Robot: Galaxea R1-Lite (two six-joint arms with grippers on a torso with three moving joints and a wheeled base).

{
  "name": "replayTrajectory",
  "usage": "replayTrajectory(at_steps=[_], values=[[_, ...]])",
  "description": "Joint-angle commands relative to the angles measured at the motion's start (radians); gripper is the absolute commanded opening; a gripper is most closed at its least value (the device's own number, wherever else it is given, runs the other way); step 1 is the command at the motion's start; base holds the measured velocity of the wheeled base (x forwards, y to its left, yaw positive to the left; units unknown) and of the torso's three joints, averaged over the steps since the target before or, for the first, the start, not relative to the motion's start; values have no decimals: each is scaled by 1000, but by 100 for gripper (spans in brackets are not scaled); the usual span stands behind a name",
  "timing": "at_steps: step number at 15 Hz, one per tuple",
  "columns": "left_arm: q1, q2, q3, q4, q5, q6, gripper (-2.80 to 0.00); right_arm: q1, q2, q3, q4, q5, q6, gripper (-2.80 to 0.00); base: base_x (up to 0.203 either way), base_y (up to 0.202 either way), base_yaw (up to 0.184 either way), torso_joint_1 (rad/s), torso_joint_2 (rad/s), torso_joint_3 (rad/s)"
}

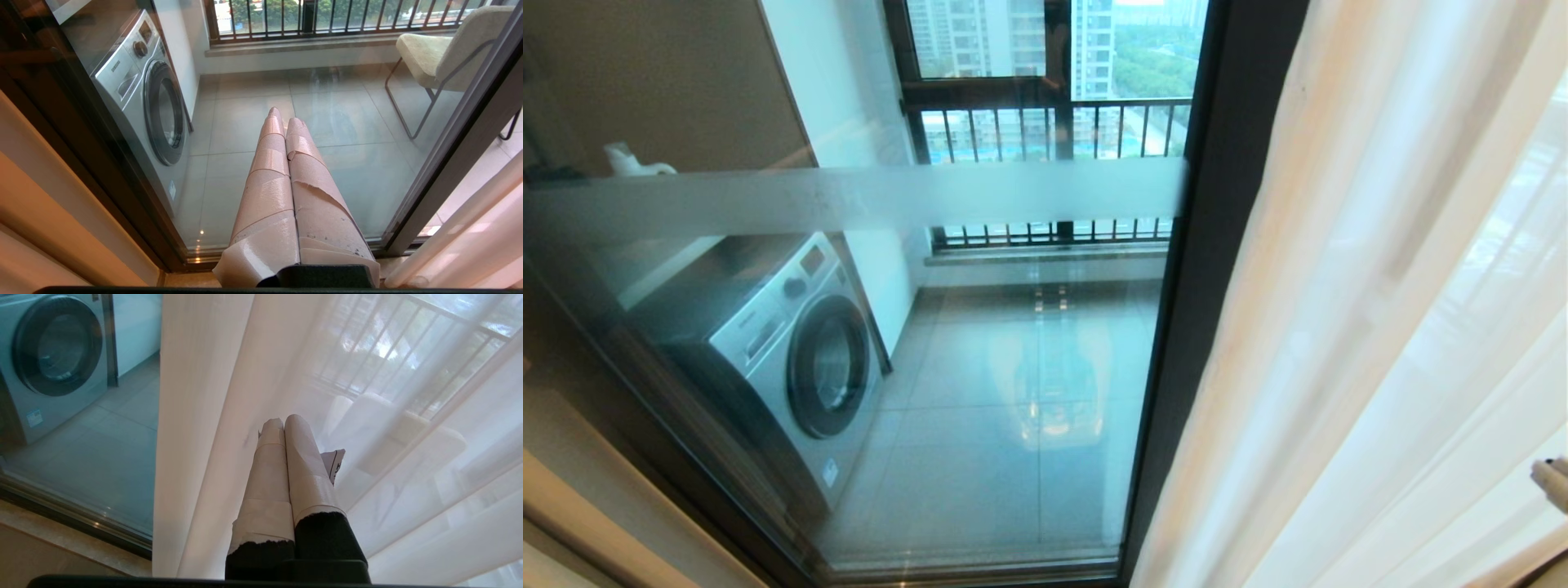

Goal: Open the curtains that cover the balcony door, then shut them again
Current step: Close the inner curtains on both sides

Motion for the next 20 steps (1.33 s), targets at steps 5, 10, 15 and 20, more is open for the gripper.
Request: replayTrajectory(at_steps=[5, 10, 15, 20], values=[[0, 0, 0, 1, 0, 0, -280, -32, -8, 22, 7, -3, 0, -280, 0, 0, 0, 0, 0, 0], [0, 0, 0, 0, 0, 0, -280, -247, -47, 75, 72, 76, 58, -280, 0, 0, 0, 0, 0, 0], [0, 0, 0, -1, 0, 0, -280, -463, -269, 80, 404, 302, 120, -280, 0, 0, 0, 0, 0, 0], [0, 0, 0, 1, 0, 0, -280, -482, -539, 71, 583, 282, 165, -280, 0, 0, 0, 0, 0, 0]])
